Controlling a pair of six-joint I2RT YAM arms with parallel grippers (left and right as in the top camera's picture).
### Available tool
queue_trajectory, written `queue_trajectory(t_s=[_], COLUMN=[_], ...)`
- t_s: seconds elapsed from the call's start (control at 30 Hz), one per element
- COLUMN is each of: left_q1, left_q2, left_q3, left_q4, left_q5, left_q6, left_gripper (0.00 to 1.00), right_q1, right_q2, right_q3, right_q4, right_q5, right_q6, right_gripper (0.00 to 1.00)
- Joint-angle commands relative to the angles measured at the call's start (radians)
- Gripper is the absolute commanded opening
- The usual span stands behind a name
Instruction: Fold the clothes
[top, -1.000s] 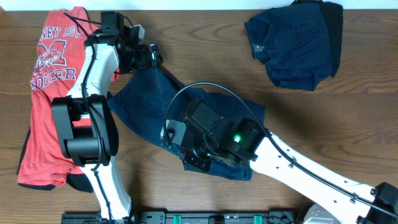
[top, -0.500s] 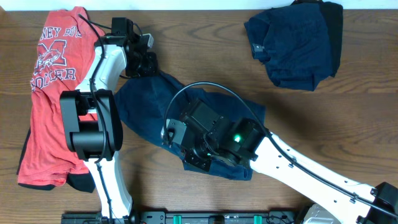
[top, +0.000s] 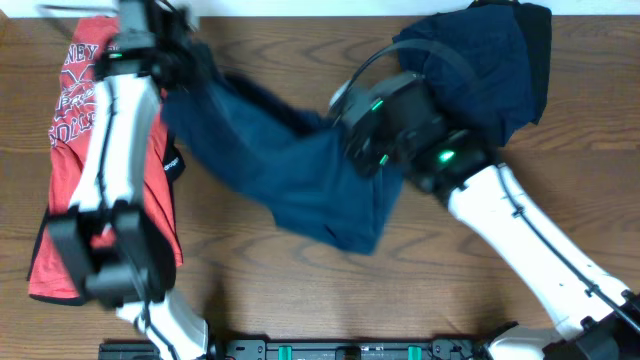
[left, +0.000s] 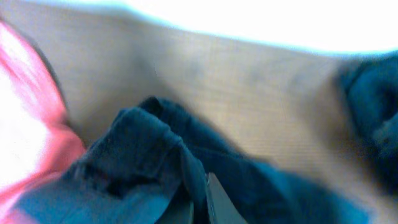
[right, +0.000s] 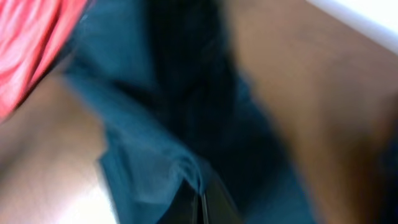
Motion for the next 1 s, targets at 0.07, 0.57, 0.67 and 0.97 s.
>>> queue_trajectory(t_s=[0.07,0.57,0.67,0.97], left_q1=[0.011,0.006,0.006,0.006], left_q2=[-0.142,-0.2,-0.224,-0.313], left_q3=[0.038,0.038,0.038,0.038], left_q4=[0.13,0.113,-0.012,-0.455], left_q5=[-0.003,-0.002,-0.003,-0.004], left_q6=[-0.13,-0.225,-0.216,-0.051], left_gripper=[0.06,0.06,0.06,0.06], right_q1=[-0.208,-0.472,-0.472,-0.463], right_q2=[-0.006,-0.006,-0.008,-0.03], right_q3=[0.026,0.263,0.27,0.271], right_q4=[0.208,0.16,0.047,-0.322], right_q5=[0.012,-0.176,-0.206,-0.236], right_q6=[-0.001,-0.023,-0.048,-0.078], right_gripper=[0.01,0.01,0.01,0.01])
